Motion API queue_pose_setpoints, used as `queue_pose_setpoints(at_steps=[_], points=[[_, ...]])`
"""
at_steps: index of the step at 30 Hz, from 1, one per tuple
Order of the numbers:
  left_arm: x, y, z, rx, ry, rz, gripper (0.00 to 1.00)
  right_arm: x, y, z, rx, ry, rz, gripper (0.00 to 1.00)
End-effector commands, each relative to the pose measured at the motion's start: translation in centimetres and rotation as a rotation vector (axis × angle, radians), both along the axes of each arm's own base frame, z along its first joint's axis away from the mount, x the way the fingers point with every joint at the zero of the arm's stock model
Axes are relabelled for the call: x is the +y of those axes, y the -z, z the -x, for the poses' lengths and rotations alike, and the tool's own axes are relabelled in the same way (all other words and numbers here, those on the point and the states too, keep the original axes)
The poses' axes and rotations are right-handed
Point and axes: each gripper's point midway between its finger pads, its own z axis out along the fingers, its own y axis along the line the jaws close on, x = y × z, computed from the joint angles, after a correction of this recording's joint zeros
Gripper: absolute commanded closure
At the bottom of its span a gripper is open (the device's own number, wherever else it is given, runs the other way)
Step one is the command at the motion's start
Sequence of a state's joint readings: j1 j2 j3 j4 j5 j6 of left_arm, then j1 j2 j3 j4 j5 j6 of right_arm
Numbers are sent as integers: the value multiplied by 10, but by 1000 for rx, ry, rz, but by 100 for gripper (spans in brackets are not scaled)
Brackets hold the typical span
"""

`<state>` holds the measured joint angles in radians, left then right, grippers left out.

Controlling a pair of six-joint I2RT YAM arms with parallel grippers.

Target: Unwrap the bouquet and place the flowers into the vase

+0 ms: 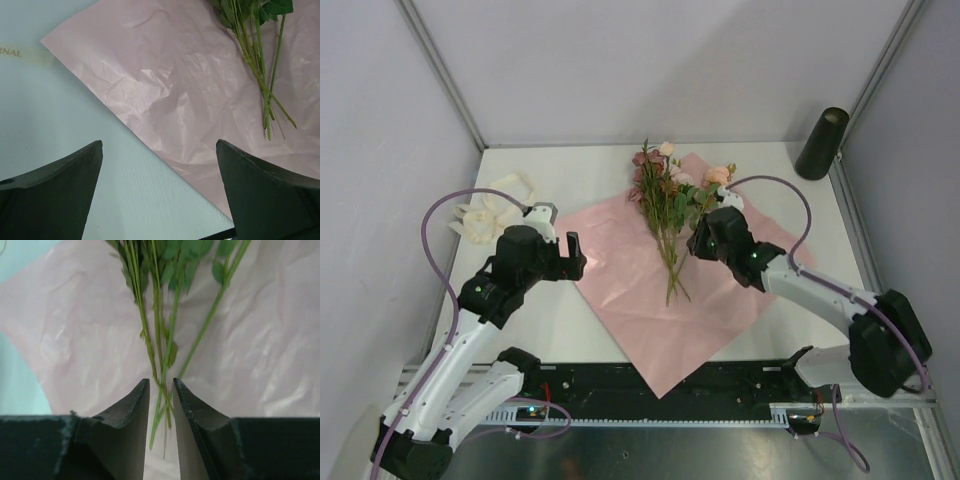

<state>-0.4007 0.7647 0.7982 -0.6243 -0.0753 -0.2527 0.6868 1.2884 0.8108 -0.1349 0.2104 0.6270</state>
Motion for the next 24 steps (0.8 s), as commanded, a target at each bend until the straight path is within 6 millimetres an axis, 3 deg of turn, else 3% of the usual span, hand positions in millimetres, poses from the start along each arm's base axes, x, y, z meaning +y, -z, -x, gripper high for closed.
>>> queue_pose_setpoints(at_steps=[1, 5, 9, 16, 24], points=[[4, -2, -1, -25, -2, -20, 0, 23, -22, -43, -93, -65, -14, 68], [4, -2, -1, -25, -2, -19, 1, 53, -19, -60, -139, -238, 81, 68], [4, -3, -1, -28, -2, -18, 0, 74, -2, -70, -144, -315, 201, 64], [5, -4, -1, -35, -7, -20, 0, 91, 33, -90, -91, -331, 340, 62], [7, -4, -1, -36, -14, -24, 0, 96, 53, -114, -73, -316, 466, 62]])
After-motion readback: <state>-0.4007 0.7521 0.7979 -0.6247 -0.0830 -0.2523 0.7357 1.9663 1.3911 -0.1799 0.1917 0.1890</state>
